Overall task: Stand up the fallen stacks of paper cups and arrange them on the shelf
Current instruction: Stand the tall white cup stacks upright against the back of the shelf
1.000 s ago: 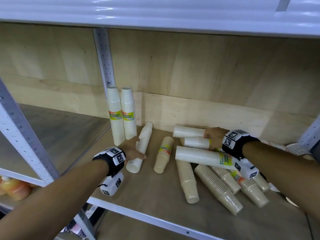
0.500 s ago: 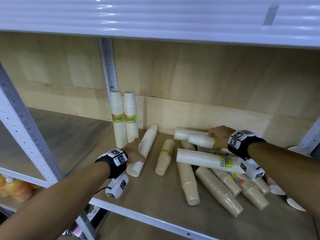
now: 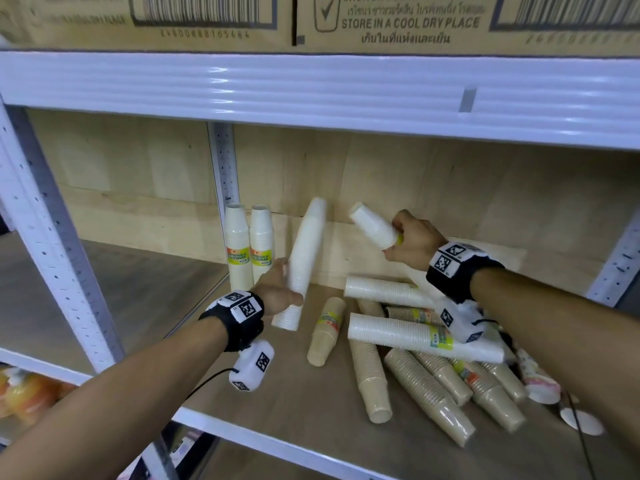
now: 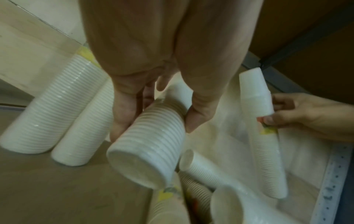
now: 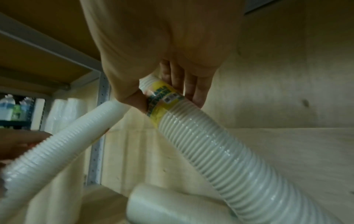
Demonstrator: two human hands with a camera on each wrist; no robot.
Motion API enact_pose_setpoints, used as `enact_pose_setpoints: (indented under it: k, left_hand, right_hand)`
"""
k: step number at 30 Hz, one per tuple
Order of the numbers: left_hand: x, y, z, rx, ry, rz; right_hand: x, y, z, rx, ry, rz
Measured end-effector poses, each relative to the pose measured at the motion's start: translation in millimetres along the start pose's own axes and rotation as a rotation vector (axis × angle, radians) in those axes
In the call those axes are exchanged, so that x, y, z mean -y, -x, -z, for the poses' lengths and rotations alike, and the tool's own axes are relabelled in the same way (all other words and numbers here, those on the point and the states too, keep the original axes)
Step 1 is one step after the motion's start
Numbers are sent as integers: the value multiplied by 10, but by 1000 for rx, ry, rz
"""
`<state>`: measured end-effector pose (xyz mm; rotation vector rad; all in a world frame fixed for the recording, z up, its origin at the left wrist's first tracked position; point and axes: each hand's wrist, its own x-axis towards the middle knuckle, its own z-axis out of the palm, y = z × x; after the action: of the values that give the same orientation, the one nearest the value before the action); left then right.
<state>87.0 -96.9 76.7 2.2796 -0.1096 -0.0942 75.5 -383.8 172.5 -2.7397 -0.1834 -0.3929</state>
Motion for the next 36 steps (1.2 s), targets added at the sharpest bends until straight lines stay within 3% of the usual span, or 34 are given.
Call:
enact_pose_setpoints:
  k: [7, 14, 22, 30, 36]
  left_hand:
    - [-218, 43, 217, -178, 30, -106]
    - [-35, 71, 273, -182, 88, -73]
    - [501, 69, 81, -92, 125, 12]
    - [693, 14, -23, -24, 102, 19]
    - [357, 52, 194, -26, 119, -88]
  right_hand:
    - [787, -148, 6, -105, -271, 40]
    - [1339, -71, -396, -62, -511, -14]
    - [1315, 9, -959, 55, -597, -108]
    - [1219, 110, -1142, 115, -591, -125]
    - [1197, 39, -998, 153, -607, -98]
